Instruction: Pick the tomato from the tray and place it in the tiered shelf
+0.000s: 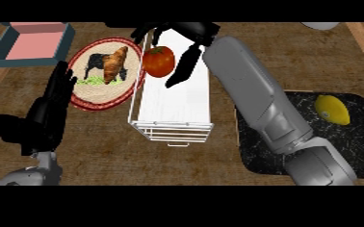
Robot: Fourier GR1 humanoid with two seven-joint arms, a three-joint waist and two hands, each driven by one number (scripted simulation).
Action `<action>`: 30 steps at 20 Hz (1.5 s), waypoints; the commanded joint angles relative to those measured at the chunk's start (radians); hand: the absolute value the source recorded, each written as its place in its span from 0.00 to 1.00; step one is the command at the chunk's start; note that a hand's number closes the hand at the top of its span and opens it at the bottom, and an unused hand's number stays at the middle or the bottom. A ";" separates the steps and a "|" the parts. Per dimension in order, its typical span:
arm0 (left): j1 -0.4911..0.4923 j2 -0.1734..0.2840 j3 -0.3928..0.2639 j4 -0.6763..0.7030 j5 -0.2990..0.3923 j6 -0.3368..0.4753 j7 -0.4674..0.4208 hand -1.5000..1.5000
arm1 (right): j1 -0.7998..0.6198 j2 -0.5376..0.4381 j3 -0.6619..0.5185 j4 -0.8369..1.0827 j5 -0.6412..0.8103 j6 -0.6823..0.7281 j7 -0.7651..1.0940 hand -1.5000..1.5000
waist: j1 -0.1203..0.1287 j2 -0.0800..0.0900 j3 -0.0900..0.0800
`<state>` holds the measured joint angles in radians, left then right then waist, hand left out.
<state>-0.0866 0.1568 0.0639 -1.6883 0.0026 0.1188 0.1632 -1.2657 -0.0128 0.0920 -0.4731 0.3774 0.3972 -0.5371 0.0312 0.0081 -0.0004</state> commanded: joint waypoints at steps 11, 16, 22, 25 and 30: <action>-0.020 -0.023 -0.004 0.033 -0.029 0.023 0.000 0.50 | -0.166 -0.047 -0.194 0.132 -0.197 0.185 0.031 0.00 | -0.003 0.002 0.000; -0.019 -0.016 -0.003 -0.018 -0.006 0.002 0.029 0.50 | -0.197 -0.139 -0.258 0.197 -0.226 0.155 0.090 0.00 | 0.006 0.004 0.000; -0.029 -0.005 -0.005 -0.005 -0.002 -0.020 0.011 0.50 | -0.216 -0.329 -0.300 0.296 -0.235 0.206 0.160 0.00 | 0.037 0.023 0.000; -0.028 -0.006 -0.020 -0.041 0.007 -0.034 0.030 0.50 | -0.223 -0.409 -0.318 0.319 -0.245 0.251 0.164 0.00 | 0.059 0.031 0.000; -0.028 -0.039 -0.049 -0.006 -0.022 -0.014 -0.009 0.50 | -0.180 -0.469 -0.304 0.324 -0.227 0.346 0.107 0.00 | 0.075 0.048 0.001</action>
<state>-0.1189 0.1310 0.0265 -1.7116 -0.0172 0.1069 0.1711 -1.4650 -0.4263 -0.2095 -0.1637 0.1470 0.6676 -0.3949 0.0924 0.0444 0.0006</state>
